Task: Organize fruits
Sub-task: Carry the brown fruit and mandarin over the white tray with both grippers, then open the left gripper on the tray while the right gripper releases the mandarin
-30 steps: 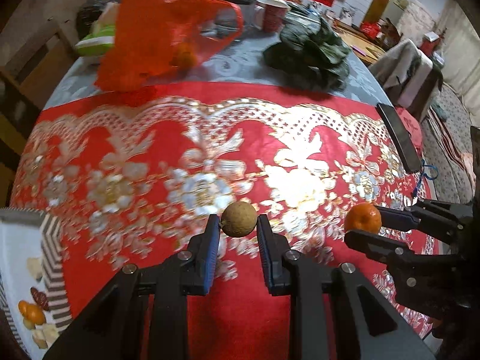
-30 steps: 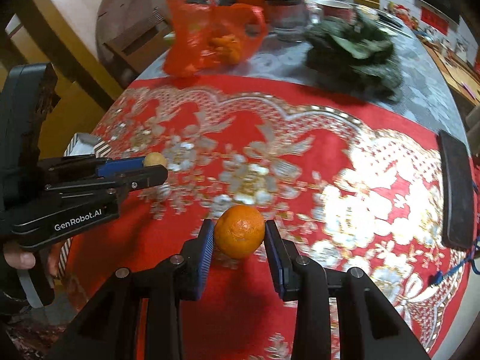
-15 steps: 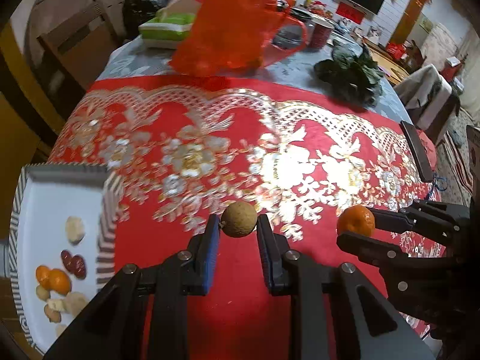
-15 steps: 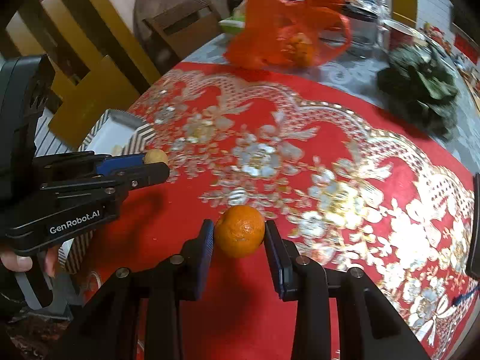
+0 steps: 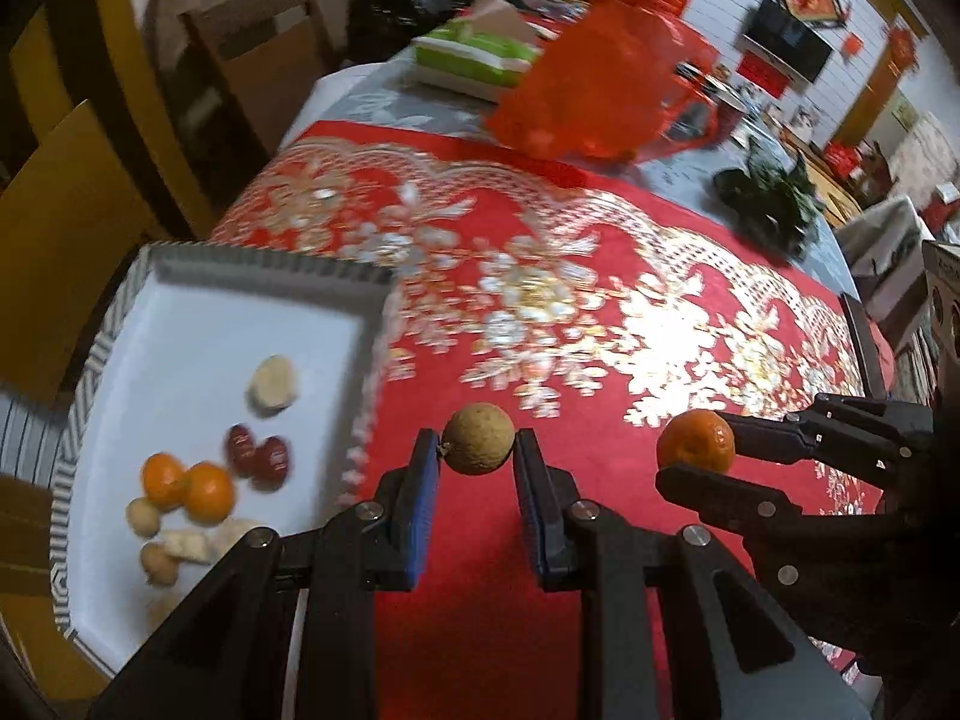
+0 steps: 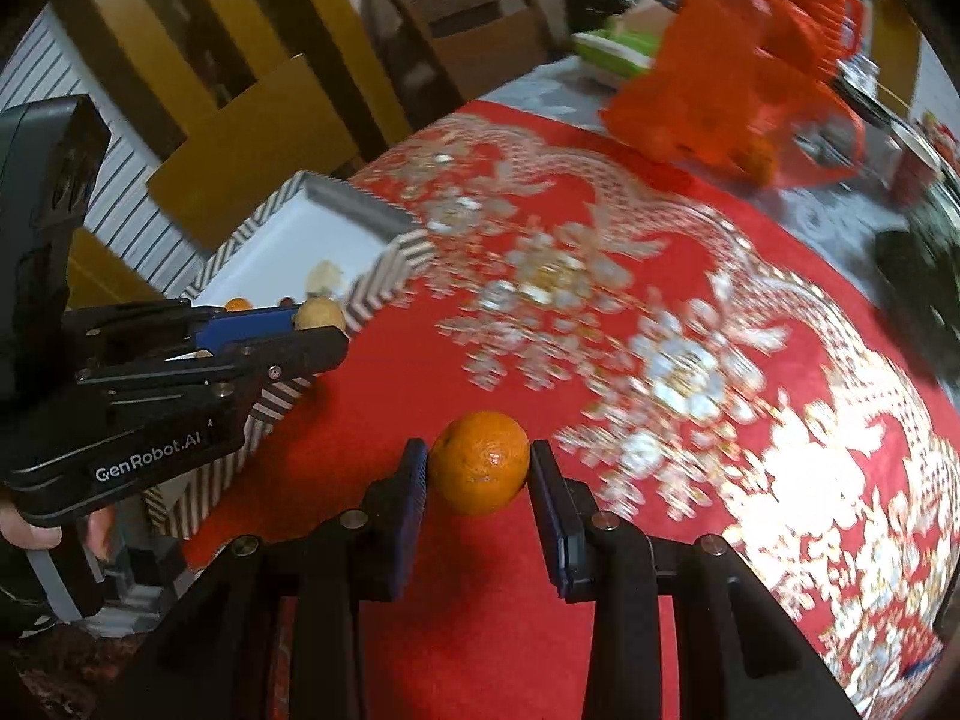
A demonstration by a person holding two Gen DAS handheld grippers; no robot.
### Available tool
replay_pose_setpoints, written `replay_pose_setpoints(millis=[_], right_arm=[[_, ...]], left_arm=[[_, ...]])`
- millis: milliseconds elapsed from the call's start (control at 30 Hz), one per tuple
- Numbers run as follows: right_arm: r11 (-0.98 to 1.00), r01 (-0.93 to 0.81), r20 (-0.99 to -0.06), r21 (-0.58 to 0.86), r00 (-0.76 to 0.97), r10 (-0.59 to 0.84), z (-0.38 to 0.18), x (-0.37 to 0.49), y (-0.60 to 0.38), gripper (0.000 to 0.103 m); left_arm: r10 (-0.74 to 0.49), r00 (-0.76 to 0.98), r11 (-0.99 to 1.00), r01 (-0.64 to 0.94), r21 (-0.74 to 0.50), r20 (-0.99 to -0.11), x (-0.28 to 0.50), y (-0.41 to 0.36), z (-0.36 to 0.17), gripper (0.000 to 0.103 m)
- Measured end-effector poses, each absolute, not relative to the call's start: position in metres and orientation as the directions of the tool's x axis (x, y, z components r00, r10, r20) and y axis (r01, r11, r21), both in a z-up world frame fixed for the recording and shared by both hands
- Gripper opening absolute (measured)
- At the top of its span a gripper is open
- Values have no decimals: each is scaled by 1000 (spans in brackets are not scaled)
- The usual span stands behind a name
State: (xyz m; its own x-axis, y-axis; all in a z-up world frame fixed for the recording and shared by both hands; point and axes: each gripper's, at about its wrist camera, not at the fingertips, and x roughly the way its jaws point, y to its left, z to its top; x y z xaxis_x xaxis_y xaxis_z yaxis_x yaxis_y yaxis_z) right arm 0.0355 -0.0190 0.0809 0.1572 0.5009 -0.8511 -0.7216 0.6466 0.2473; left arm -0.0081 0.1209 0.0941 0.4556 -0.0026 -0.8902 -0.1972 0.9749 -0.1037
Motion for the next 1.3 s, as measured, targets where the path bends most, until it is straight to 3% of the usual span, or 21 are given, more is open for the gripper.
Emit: replay_pose_setpoints(millis=[767, 1300], right_arm=[[509, -829, -846, 230, 88, 526, 70, 11, 160, 37], [498, -842, -884, 207, 57, 463, 41, 27, 234, 37]], left_arm=[[82, 420, 907, -408, -107, -904, -89, 288, 81, 24], [43, 385, 913, -389, -120, -922, -92, 305, 65, 24]])
